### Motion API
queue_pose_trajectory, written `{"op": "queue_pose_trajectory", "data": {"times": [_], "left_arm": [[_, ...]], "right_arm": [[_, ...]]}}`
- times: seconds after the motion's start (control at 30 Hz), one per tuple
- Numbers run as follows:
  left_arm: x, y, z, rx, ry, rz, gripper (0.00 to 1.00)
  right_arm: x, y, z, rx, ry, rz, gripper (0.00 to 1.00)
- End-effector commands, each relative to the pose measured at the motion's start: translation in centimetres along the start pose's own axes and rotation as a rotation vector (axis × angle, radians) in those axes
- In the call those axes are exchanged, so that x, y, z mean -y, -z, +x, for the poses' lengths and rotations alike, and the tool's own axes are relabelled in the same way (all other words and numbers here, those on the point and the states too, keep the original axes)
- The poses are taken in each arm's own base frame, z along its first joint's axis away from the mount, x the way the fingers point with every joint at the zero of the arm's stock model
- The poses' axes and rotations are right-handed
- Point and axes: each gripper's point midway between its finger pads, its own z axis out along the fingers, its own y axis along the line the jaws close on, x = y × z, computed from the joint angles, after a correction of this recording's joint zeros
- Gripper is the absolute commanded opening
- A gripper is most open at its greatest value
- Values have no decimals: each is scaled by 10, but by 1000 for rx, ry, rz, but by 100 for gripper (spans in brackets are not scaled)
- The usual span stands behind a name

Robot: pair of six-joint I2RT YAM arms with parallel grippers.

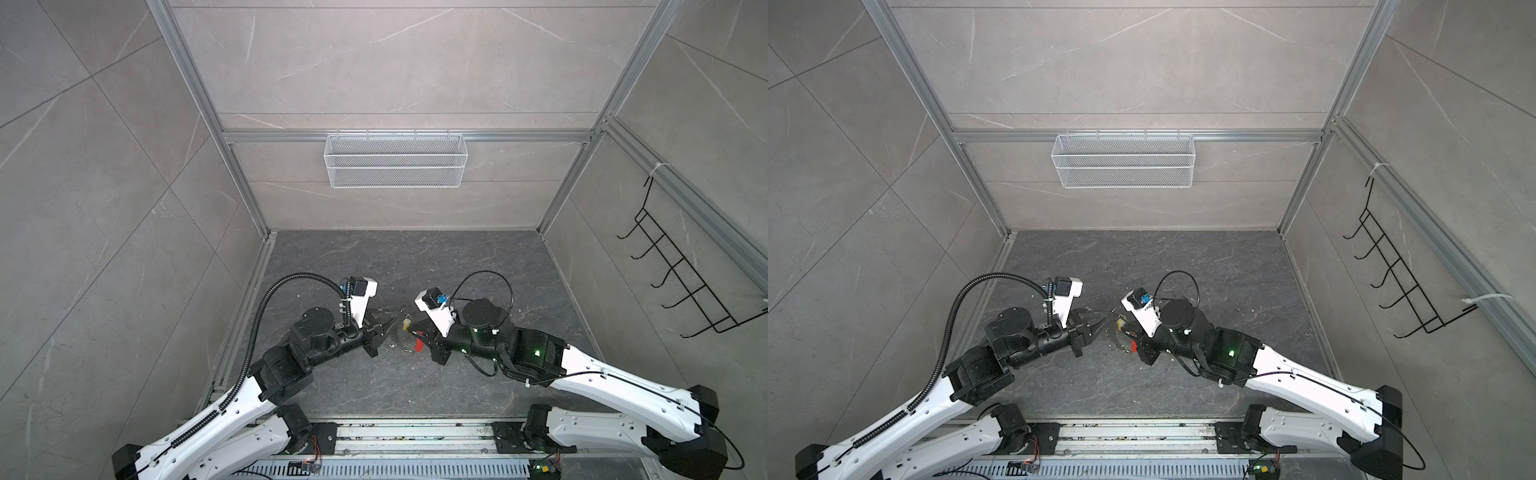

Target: Remove the keys from the keyring

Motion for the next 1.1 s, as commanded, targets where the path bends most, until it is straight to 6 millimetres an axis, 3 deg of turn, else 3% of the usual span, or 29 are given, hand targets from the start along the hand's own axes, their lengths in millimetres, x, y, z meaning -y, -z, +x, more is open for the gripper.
{"op": "queue_pose_trajectory", "data": {"times": [0.0, 0.63, 0.93, 1.07], "left_arm": [[9, 4, -17, 53, 1, 12, 0], [0, -1, -15, 43, -5, -47, 0], [7, 0, -15, 94, -33, 21, 0], [15, 1, -12, 106, -67, 79, 0]], "right_arm": [[1, 1, -10, 28, 20, 17, 0], [-3, 3, -19, 31, 53, 49, 0], [-32, -6, -15, 5, 81, -51, 0], [-39, -4, -11, -11, 95, -84, 19]]}}
